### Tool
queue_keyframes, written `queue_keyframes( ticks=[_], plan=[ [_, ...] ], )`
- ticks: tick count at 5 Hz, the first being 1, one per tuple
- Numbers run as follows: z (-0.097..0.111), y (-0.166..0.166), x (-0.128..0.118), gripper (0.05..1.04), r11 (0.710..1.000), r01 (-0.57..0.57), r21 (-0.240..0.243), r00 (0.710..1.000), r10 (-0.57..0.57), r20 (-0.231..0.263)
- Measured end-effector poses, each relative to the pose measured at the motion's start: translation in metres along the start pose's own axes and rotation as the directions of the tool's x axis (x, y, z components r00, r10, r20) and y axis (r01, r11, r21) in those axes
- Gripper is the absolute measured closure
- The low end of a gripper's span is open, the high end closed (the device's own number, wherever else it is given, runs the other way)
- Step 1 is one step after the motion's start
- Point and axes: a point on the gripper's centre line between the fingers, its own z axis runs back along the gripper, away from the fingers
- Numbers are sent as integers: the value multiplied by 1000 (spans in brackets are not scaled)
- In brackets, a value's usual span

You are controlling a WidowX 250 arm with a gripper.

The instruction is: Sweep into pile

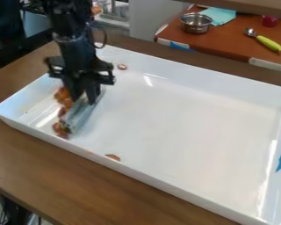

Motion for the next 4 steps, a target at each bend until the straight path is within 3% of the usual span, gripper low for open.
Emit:
queue_keyframes(
  ticks=[1, 2, 3, 4],
  plan=[
    [0, 19, 11, 768, 999, 16, 52, 1000, -16, 10],
    [1, 23, 10, 768, 998, 41, 52, 999, -41, 8],
    [31, -12, 15, 768, 989, 48, -137, 995, -35, 95],
    [55, -54, 18, 768, 944, 63, -325, 988, -13, 156]
  ],
)
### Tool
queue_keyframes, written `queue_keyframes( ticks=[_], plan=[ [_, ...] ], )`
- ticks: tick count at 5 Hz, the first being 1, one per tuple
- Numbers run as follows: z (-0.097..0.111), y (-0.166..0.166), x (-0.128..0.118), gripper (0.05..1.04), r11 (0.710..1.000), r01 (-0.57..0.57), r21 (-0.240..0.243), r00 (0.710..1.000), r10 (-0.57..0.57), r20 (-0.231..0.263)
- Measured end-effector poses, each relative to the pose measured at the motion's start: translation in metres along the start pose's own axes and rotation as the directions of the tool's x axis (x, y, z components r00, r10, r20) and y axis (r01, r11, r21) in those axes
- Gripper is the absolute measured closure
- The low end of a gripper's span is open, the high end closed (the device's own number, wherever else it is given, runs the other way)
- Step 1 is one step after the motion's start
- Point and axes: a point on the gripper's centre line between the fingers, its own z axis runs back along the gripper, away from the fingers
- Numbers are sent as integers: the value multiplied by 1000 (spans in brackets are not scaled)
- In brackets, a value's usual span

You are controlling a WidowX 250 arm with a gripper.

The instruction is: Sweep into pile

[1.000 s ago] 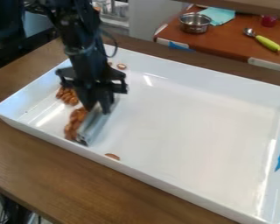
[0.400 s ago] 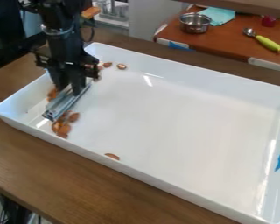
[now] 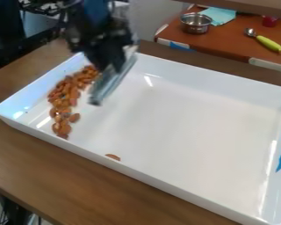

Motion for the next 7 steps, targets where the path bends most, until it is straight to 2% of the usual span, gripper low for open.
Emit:
queue_keyframes(
  ticks=[1, 2, 3, 4, 6, 7],
  plan=[
    [-16, -43, -17, 768, 997, 23, -71, 999, -25, -29],
    [-32, -55, -42, 768, 998, 44, -52, 997, -47, -56],
    [-45, -43, -65, 768, 999, 50, -20, 993, -52, -105],
    [-46, -28, -75, 768, 997, 83, 1, 992, -83, -98],
    [-38, 4, -74, 768, 993, 106, 45, 991, -102, -85],
    [-30, 25, -70, 768, 982, 138, 130, 987, -124, -105]
  ],
)
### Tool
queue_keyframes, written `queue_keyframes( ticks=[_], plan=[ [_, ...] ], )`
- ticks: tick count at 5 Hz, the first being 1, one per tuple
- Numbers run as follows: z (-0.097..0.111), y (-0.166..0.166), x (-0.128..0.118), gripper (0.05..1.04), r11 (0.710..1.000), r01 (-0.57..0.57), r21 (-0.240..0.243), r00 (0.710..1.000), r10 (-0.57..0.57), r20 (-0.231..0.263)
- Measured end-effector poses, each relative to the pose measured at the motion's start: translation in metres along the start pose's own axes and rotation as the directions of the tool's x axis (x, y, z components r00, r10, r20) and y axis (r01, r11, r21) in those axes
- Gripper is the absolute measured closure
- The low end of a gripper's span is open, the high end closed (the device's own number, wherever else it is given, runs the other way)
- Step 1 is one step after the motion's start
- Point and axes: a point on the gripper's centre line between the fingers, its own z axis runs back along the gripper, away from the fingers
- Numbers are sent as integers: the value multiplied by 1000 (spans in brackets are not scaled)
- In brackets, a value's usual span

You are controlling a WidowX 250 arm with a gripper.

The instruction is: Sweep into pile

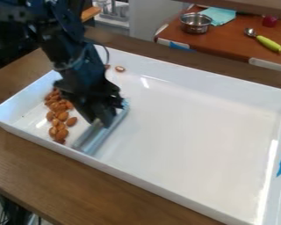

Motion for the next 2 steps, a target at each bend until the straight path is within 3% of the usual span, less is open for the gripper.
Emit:
queue_keyframes(
  ticks=[2],
  plan=[
    [11, 47, 21, 768, 982, 22, 189, 1000, -22, -4]
  ],
)
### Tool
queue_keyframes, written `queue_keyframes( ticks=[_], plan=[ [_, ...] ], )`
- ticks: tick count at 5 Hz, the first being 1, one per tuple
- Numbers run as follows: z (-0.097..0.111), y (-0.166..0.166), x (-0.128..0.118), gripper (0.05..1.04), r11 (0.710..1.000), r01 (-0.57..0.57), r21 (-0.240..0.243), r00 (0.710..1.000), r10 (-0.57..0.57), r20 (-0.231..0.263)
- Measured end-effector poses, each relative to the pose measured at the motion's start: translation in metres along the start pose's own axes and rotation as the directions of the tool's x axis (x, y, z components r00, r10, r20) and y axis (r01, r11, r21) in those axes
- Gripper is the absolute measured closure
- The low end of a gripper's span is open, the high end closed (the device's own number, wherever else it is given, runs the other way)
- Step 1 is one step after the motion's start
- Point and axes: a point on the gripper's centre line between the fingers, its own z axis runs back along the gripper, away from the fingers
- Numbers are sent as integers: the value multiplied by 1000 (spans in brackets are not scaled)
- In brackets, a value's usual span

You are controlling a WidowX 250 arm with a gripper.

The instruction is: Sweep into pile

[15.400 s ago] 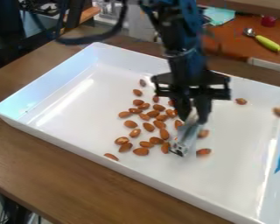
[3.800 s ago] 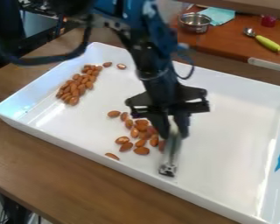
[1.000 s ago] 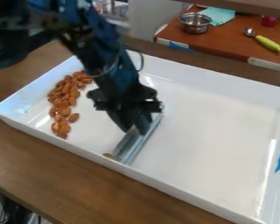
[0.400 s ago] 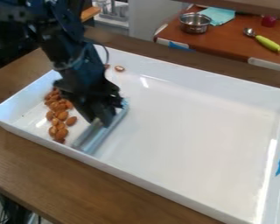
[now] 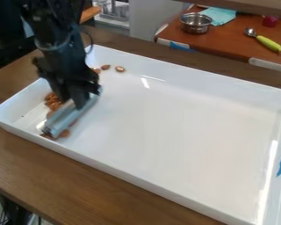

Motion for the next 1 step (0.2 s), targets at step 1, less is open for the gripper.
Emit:
queue_keyframes(
  ticks=[1],
  plan=[
    [2, 18, 3, 768, 999, -5, 50, 1000, 4, 23]
  ],
)
